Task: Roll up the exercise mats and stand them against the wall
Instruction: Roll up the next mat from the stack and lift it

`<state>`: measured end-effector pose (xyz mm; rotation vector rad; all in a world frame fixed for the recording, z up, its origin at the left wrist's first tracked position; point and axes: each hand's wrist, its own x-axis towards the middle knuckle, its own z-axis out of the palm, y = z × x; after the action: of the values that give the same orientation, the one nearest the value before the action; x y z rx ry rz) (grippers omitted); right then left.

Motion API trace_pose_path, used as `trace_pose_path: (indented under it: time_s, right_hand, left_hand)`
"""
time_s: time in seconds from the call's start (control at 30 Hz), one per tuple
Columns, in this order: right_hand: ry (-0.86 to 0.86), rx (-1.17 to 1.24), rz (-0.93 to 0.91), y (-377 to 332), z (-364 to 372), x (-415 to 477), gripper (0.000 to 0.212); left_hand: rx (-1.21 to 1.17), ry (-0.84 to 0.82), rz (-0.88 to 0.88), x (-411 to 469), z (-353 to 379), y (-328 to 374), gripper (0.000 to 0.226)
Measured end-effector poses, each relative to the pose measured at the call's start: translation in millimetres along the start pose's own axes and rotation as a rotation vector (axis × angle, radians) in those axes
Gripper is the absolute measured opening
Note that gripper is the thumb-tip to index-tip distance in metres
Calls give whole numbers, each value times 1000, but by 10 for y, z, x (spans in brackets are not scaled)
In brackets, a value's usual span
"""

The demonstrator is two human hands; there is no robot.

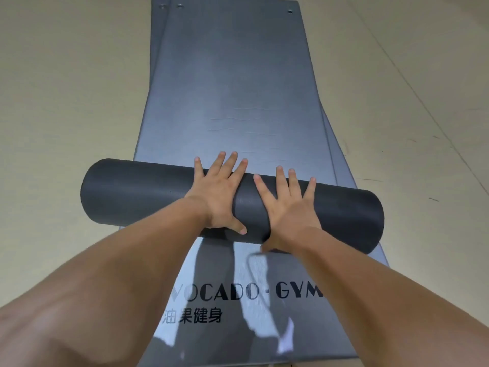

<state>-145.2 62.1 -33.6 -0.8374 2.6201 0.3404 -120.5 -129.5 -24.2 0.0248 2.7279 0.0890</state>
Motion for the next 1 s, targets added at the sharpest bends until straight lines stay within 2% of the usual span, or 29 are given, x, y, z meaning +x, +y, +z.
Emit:
trace_pose_path:
  time_s: [0.1, 0.2, 0.23, 0.27, 0.3, 0.37, 0.4, 0.47, 0.5, 0.57, 0.67, 0.73, 0.8, 0.9, 1.0]
  right_hand:
    - [-101, 61, -12, 164, -226, 336, 162]
    - [-216, 172, -63, 344, -465, 623, 159]
    - [-256, 207, -71, 381, -520, 679, 158]
    - [-284, 227, -69, 398, -557, 717, 157]
    - [-296, 238, -61, 400, -577, 740, 156]
    - [-310, 255, -45, 364, -582, 752, 156]
    - [-314, 271, -33, 343, -569, 746, 156]
    - [-330, 336, -8, 313, -544, 712, 153]
    - [-345, 385, 4, 303, -524, 694, 150]
    - [-381, 484, 29, 262, -478, 621, 138]
    - [-396, 579, 59, 128, -392, 465, 128]
    - [-410, 640, 90, 35, -350, 367, 123]
    - [-439, 728, 124, -57, -290, 267, 122]
    - [-477, 946, 195, -185, -119, 113, 122]
    - [-544, 1225, 186, -301, 101, -32, 114]
  left_hand:
    - [-71, 172, -89, -84, 11, 32, 127]
    - [-147, 525, -192, -320, 207, 123, 79]
    - [-205, 625, -281, -380, 311, 157, 60]
    - [-316, 651, -418, -435, 402, 192, 49]
    - [-489, 598, -581, -486, 451, 223, 47]
    - [-957, 364, -923, -547, 539, 291, 60]
    - [-1206, 227, -1033, -564, 571, 329, 74]
    - [-1589, 40, -1058, -600, 603, 420, 99]
    - [-1702, 6, -1024, -591, 615, 452, 100]
    - [-1834, 57, -986, -550, 613, 456, 89]
    - [-1895, 190, -1024, -530, 616, 409, 75]
    - [-1945, 253, -1024, -615, 646, 406, 76]
    - [-2017, 306, -1025, -730, 698, 379, 87]
    - [-2049, 279, -1013, -820, 774, 258, 98]
    - [-2156, 174, -930, -853, 844, 131, 92]
